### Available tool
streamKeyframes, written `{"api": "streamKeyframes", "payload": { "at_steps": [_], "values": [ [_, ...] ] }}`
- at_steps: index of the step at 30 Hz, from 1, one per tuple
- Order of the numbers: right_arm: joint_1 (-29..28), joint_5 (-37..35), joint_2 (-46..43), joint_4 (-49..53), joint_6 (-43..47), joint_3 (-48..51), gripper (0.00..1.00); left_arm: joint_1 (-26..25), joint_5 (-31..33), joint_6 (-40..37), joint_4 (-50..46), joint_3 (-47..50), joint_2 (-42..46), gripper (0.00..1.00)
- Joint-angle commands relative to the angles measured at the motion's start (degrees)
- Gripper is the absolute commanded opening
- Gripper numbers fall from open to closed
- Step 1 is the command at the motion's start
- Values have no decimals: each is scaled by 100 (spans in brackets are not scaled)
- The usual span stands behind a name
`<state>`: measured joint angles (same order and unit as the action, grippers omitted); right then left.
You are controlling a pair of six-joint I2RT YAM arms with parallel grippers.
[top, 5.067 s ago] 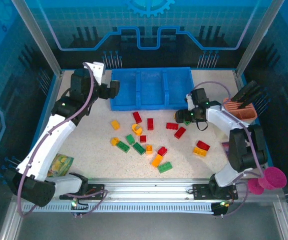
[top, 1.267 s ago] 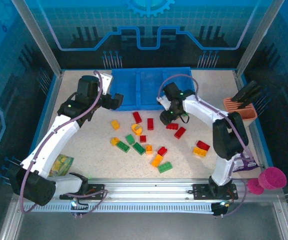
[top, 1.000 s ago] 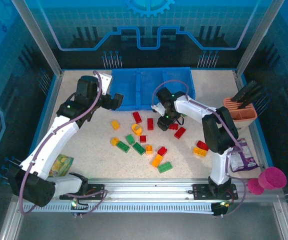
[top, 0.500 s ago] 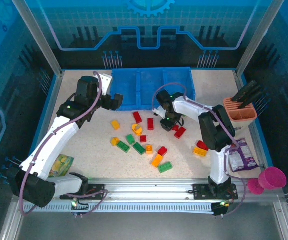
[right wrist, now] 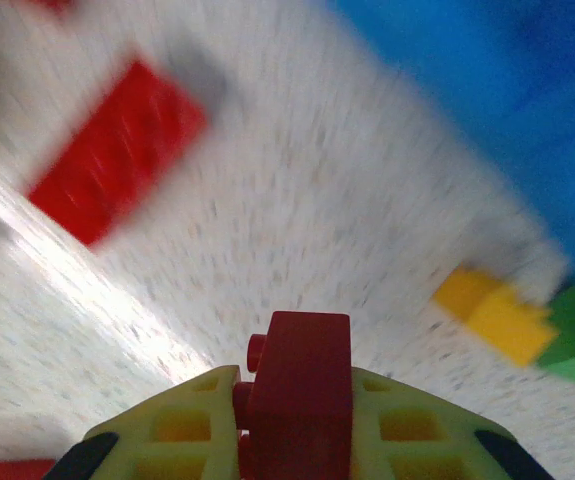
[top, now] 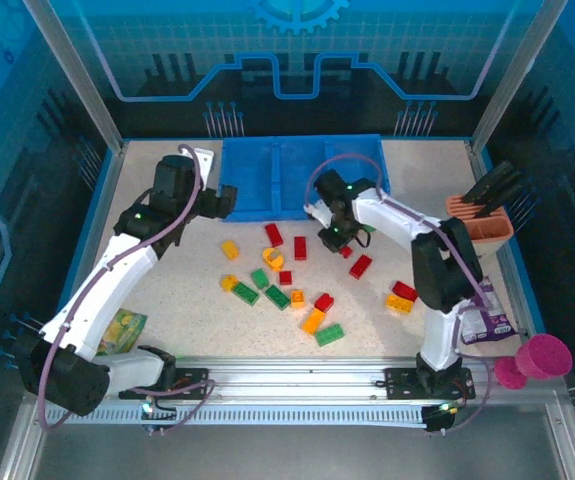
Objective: Sort the legos into containers by color
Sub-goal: Pick up the lego from the center of the table, then place the lego in the container.
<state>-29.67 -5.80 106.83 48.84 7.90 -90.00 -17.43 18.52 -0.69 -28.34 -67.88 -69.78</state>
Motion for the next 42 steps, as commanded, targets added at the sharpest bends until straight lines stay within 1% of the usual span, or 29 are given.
{"api": "streamKeyframes", "payload": {
  "at_steps": [1, 3, 7, 9, 12, 15, 21, 24, 27, 33, 38, 42],
  "values": [
    [-39, 545, -171, -572, -497, -765, 16, 12, 451, 669, -329, 99, 190, 99],
    [-60, 883, 7, -925, -564, -1180, 15, 12, 540, 965, -549, 127, 225, 99],
    [-250, 1070, 762, -1393, -578, -2300, 15, 38, 434, 1416, -787, 444, 310, 99],
    [-323, 1050, 1224, -1476, -546, -2898, 14, 47, 283, 1528, -796, 584, 295, 99],
    [-363, 811, 1933, -1229, -522, -3907, 14, 47, 130, 1589, -752, 717, 238, 99],
    [-321, 613, 2375, -1087, -561, -4393, 14, 56, 86, 1597, -694, 799, 185, 99],
    [-181, 295, 2464, -1272, -639, -4144, 14, 64, -4, 1704, -530, 1059, 44, 99],
    [-69, 213, 2337, -1499, -755, -3754, 15, 64, 11, 1879, -444, 1194, -83, 99],
    [80, 198, 2362, -1622, -929, -3534, 15, 65, 0, 2175, -155, 1464, -149, 99],
    [290, 180, 2865, -1635, -926, -3743, 16, 66, -36, 2583, 241, 1681, -482, 99],
    [421, 287, 3125, -1544, -924, -4008, 20, 68, -99, 2968, 435, 1690, -908, 99],
    [462, 367, 3106, -1574, -883, -3932, 31, 69, -237, 3231, 563, 1681, -1262, 91]
  ]
}}
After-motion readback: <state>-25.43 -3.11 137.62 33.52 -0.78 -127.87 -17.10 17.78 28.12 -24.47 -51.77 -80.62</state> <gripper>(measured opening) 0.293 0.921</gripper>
